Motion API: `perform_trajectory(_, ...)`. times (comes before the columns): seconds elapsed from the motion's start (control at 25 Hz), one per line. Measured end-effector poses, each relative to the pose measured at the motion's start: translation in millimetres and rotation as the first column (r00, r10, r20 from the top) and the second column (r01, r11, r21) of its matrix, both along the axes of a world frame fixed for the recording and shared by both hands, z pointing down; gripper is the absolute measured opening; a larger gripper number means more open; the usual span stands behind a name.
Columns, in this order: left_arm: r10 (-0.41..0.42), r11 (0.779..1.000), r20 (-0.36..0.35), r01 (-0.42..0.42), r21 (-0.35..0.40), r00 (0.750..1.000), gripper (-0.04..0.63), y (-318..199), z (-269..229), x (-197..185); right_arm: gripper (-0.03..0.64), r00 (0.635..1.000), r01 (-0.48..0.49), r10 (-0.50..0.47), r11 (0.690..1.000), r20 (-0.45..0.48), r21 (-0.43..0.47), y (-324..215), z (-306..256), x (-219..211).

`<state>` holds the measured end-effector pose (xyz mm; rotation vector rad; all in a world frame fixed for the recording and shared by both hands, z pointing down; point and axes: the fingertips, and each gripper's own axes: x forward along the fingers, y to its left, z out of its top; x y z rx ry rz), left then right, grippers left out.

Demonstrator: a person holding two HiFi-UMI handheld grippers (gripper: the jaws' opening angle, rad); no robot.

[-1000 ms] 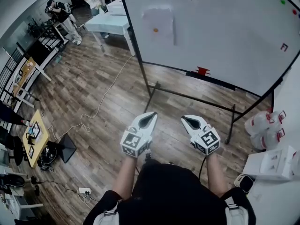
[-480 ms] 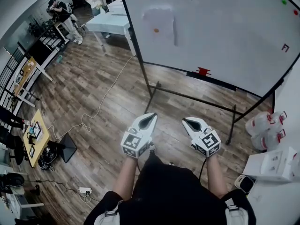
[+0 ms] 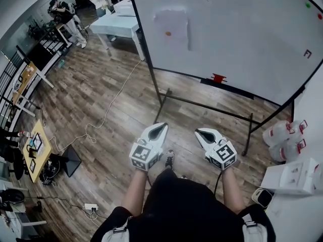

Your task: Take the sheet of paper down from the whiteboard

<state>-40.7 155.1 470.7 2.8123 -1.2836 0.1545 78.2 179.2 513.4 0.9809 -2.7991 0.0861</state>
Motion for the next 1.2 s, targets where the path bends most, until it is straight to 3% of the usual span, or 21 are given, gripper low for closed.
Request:
perform_trajectory(0.36,0.028,0.999,-0.002,-0.028,-0.02,1.0,0.009,-36.7,9.5,-2.5,0.003,0.999,-0.038,0.038,0.999,-0.019,-0.028,-31.2,13.1,1.4)
perform_trajectory(1.2,0.097,0.995,-0.007,-0.098,-0.025,0.995,0.009,-176.0,9.9,-10.6,0.003,0.993,-0.11,0.108,0.992,-0.038,-0.058,-153.6,20.0,-8.8)
